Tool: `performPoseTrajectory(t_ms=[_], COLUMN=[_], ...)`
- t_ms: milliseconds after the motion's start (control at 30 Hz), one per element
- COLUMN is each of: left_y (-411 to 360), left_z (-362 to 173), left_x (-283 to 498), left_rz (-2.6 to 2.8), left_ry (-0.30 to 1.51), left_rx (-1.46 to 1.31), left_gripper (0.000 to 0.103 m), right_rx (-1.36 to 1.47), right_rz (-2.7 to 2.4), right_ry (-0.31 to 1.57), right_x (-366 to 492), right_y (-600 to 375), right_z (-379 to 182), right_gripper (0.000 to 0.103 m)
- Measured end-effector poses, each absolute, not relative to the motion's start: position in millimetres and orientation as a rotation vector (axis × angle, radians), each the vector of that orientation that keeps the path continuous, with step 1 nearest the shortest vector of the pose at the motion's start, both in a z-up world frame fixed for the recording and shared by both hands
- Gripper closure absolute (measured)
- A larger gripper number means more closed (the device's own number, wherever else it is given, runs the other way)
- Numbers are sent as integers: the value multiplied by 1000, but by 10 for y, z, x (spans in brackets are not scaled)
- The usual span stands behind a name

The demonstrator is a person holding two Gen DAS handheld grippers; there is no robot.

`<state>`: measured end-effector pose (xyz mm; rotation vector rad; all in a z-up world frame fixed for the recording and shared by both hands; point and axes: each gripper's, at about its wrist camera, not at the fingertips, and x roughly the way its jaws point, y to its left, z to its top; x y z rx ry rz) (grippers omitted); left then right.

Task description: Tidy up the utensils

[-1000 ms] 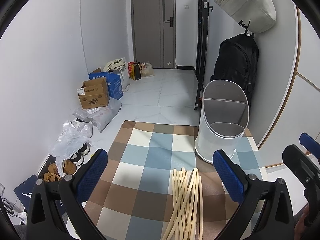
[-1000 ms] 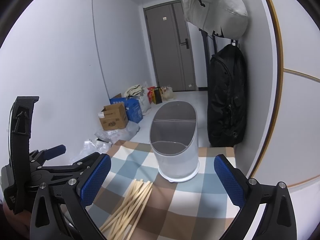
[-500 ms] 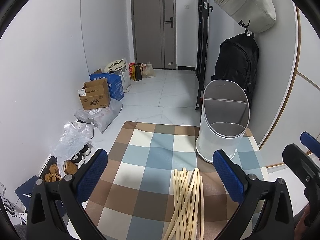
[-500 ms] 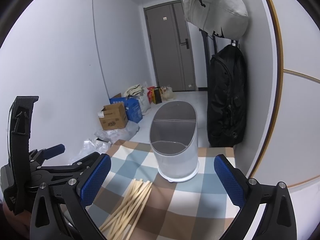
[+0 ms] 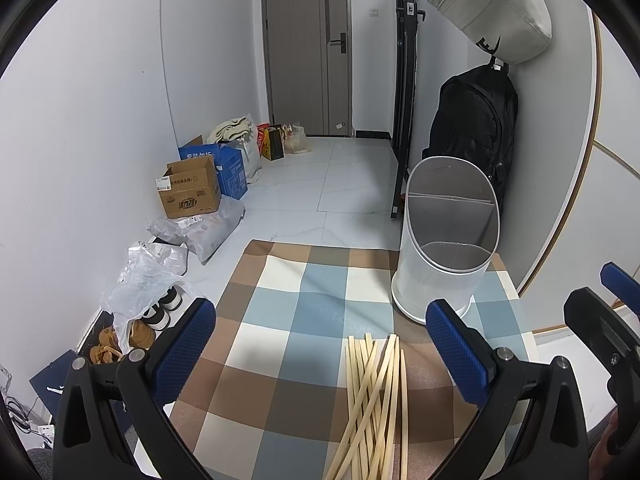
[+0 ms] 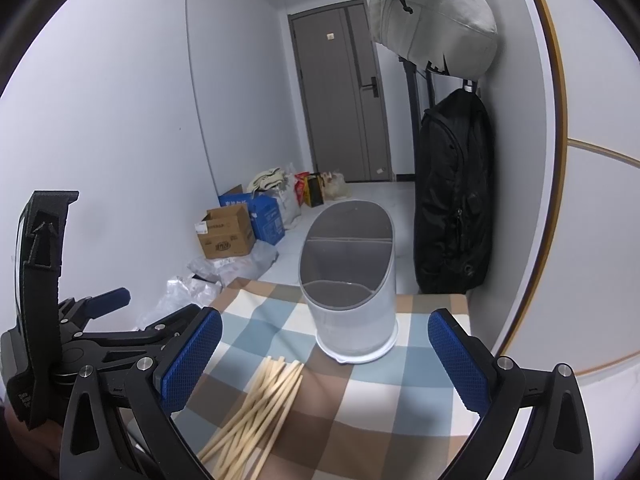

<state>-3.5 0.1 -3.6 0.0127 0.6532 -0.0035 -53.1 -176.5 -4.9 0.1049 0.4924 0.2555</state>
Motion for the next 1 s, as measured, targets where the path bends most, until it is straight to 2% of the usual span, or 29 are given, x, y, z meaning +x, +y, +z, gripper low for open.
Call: performPoseTrajectory(t_ms=[667,800,933,1000], left_y=[-5,-15,-24,-36], left_z=[-190,-306,-503,-613], left_x=[44,97,194,245], left_rz=[-20,-46,-94,-117], left_ry=[720,777,883,935], left_rx=[35,47,42,34], left_gripper=[1,2,10,10], right_rx=[119,110,85,77], right_rz=[247,208,168,165], right_ry=[518,542,596,613], right_x=[-502,-451,-366,-328], right_y=[-1764,-1795,-1809,-1814], right_z=[-48,-66,-151,-190], right_gripper=[0,0,0,0])
